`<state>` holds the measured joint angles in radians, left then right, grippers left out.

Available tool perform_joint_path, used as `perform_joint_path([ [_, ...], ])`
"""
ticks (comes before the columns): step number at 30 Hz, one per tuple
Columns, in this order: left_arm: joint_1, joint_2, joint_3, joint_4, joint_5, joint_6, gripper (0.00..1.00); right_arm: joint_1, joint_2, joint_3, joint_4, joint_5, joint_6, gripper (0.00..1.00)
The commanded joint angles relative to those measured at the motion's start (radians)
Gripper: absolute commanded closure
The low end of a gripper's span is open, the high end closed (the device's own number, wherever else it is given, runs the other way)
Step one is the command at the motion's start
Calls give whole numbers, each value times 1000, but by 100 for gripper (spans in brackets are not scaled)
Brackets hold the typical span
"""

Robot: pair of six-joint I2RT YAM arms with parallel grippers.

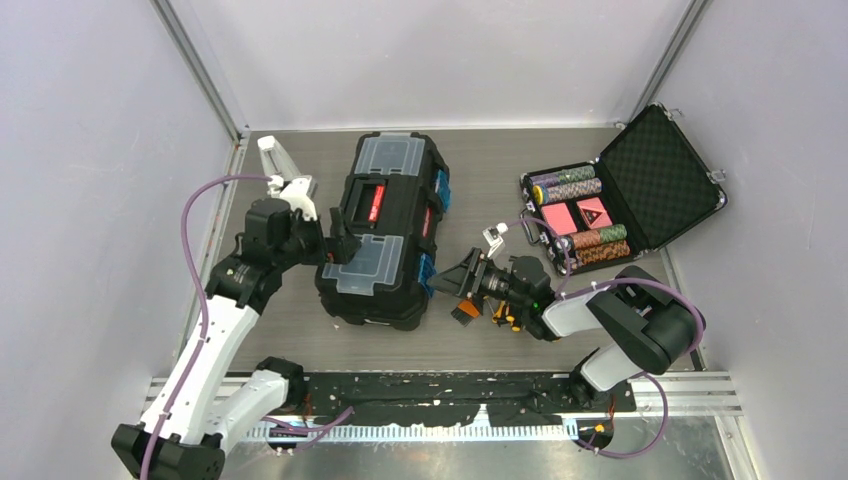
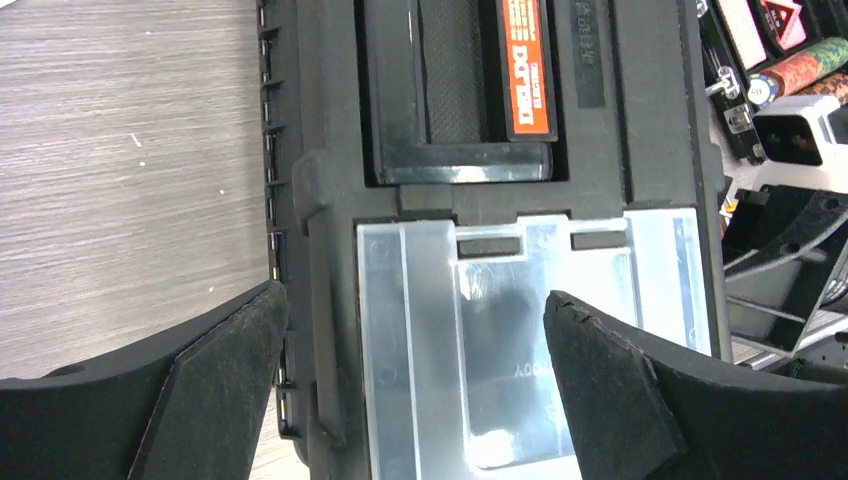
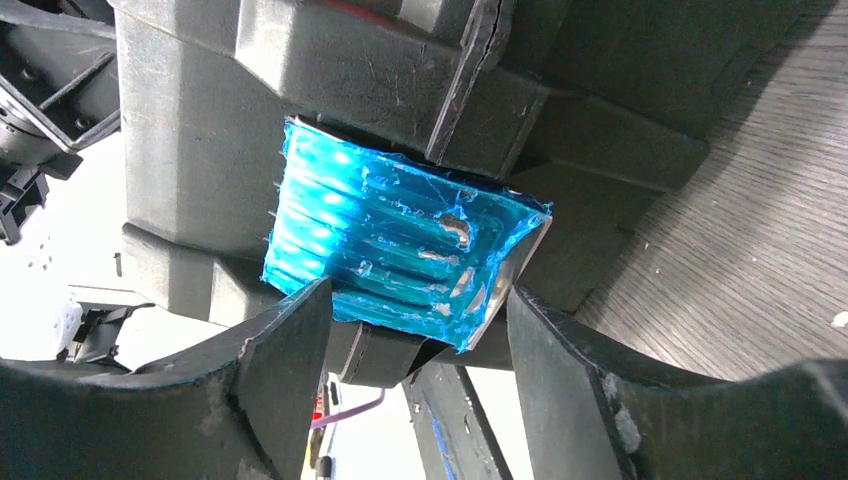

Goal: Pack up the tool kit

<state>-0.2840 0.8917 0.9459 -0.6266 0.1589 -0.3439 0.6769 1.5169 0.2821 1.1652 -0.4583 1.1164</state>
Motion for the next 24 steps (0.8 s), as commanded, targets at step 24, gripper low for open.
perform_joint_path([
  [24,-20,91,74,-38,-84,8,1,-150,-8,38,113,-34,-31,27],
])
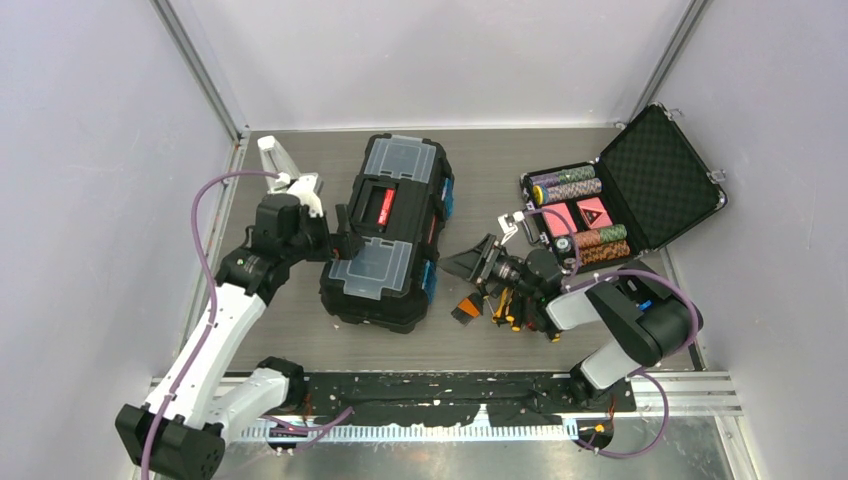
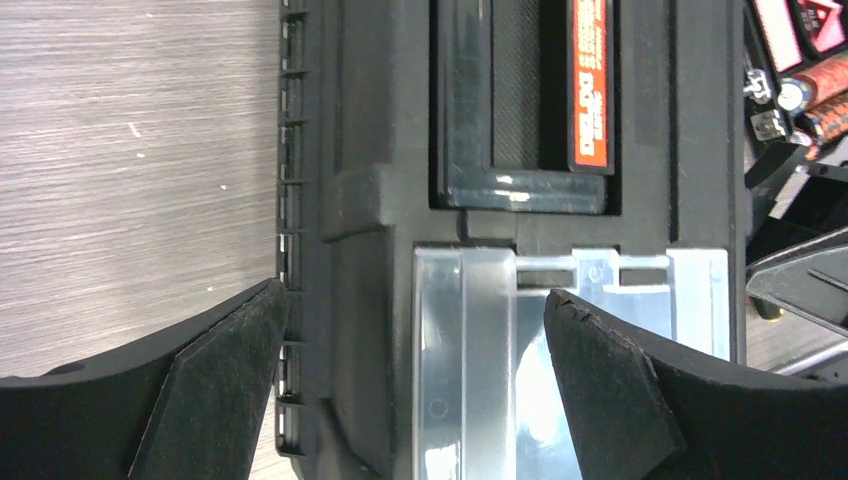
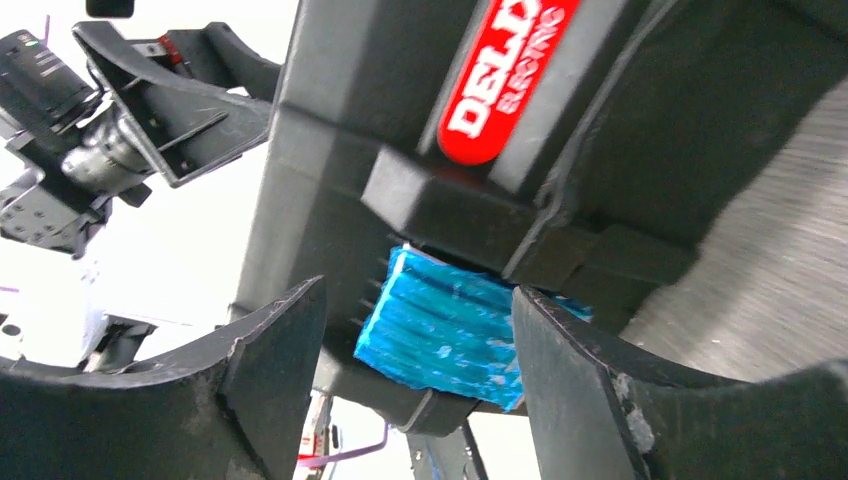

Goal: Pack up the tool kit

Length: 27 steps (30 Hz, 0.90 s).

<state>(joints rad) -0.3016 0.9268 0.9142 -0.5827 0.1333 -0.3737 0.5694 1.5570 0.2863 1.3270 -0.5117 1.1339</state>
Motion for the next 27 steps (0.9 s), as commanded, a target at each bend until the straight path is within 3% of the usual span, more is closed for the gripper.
perform_joint_path([
  [1,-3,81,146,-89,-60,41,1,-49,-65,52,-106,26,-71,26],
  [9,-39,278,363,-141,-122,110,1,-79,-99,232,-464,90,-233,25],
  [12,-39,337,392,-135,-191,130,1,-84,-43,294,-467,63,-217,24],
  [22,-27,447,416,-122,-186,131,1,-85,58,303,-426,5,-150,19],
  [27,34,450,362,-102,-124,89,1,-85,138,279,-271,-50,-53,22],
])
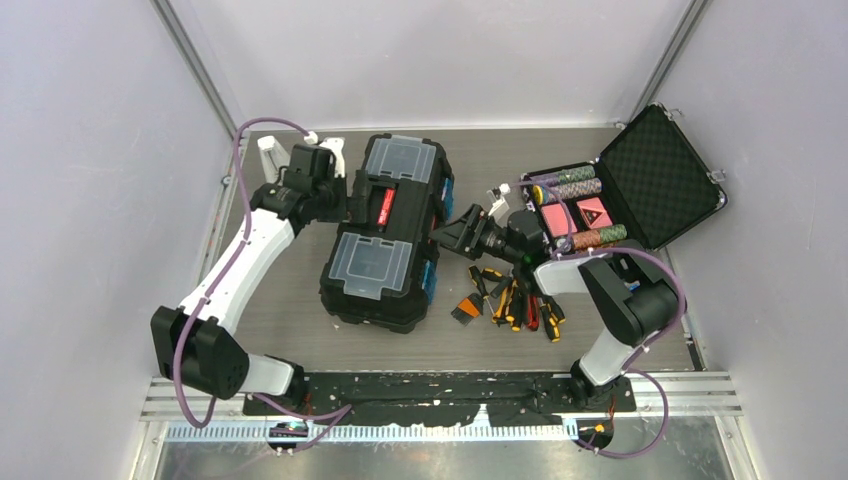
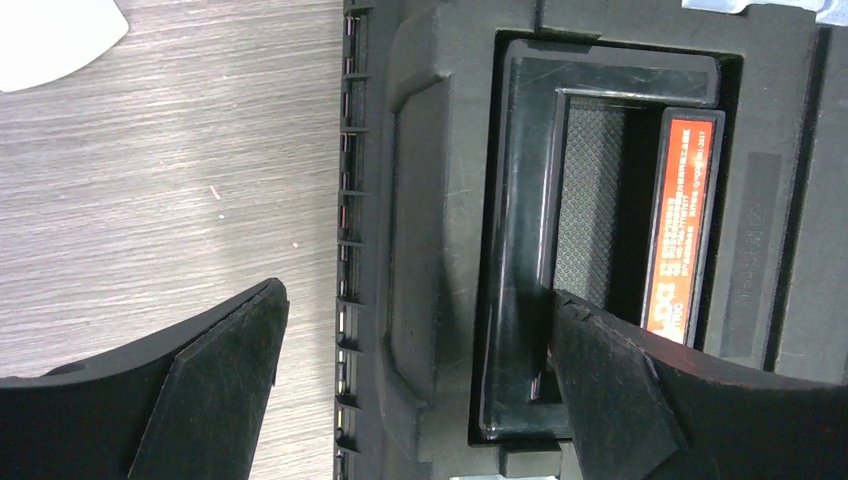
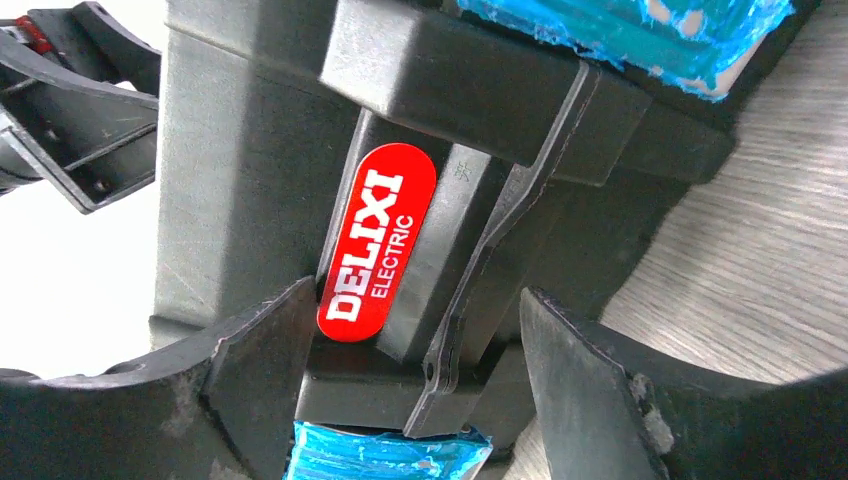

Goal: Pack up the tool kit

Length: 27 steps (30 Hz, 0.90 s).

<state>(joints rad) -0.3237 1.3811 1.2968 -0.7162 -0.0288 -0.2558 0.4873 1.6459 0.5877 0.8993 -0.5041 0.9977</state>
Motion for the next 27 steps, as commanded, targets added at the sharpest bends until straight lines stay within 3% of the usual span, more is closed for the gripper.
perform_joint_path([
  [1,81,-15,-47,48,68,-50,1,-2,60,-34,191,-78,103,23],
  [6,173,-54,-183,131,159,-119,7,-2,110,-73,373,-121,204,25],
  [10,222,-59,-253,168,194,-146,16,0,104,-73,405,-138,220,25],
  [17,318,-62,-367,247,302,-225,23,9,69,-45,338,-133,178,25],
  [27,319,-70,-446,296,381,-247,24,5,73,70,174,-66,67,19],
])
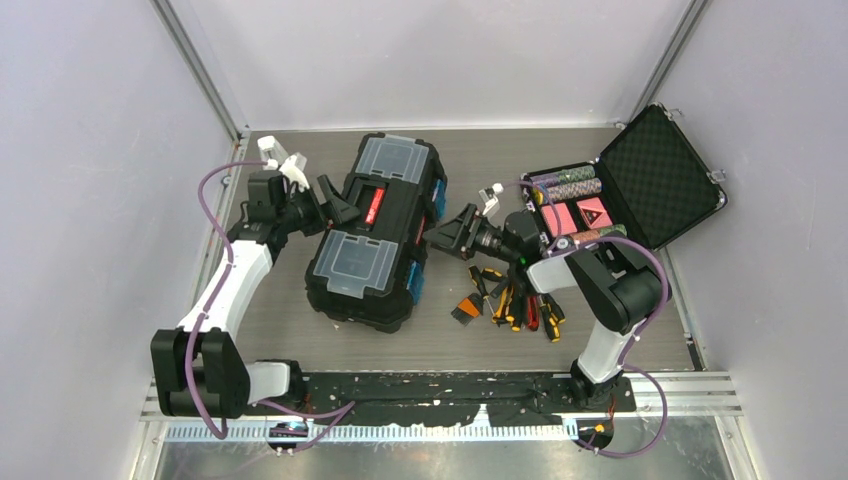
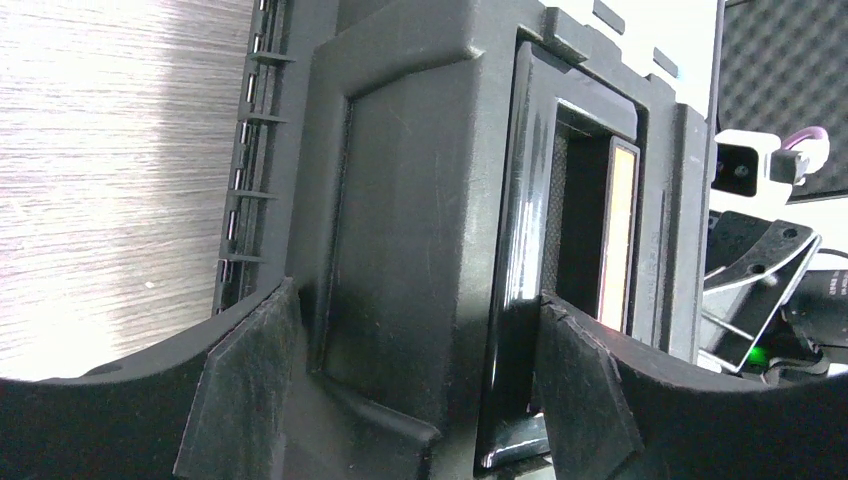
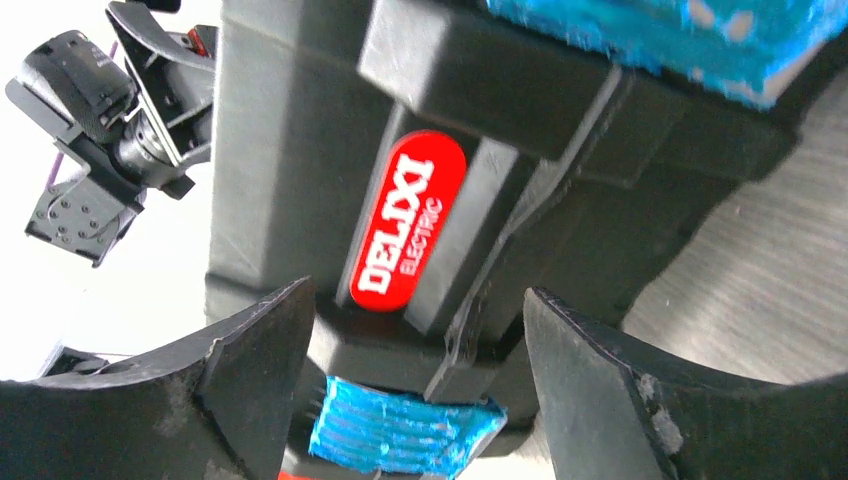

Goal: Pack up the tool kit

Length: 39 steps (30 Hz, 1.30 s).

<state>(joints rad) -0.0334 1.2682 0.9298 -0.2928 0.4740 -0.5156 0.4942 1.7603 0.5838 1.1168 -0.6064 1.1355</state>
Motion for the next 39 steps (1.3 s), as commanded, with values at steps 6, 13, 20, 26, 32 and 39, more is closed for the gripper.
perform_joint_path([
  [6,29,31,-94,-118,-93,1,24,11,-37,48,-18,17,-46,16],
  [13,29,2,-121,-115,-87,-6,24,81,-140,-119,12,45,0,13],
  [20,29,-13,-126,-117,-82,-9,24,168,-137,-213,175,104,137,1],
  [26,29,-17,-133,-114,-81,-13,23,233,-55,-198,235,156,178,4],
  [32,26,-29,-135,-112,-81,-14,24,248,-68,-193,86,242,156,4],
  [39,19,-37,-141,-104,-88,-21,23,259,-141,-185,-21,310,94,5],
])
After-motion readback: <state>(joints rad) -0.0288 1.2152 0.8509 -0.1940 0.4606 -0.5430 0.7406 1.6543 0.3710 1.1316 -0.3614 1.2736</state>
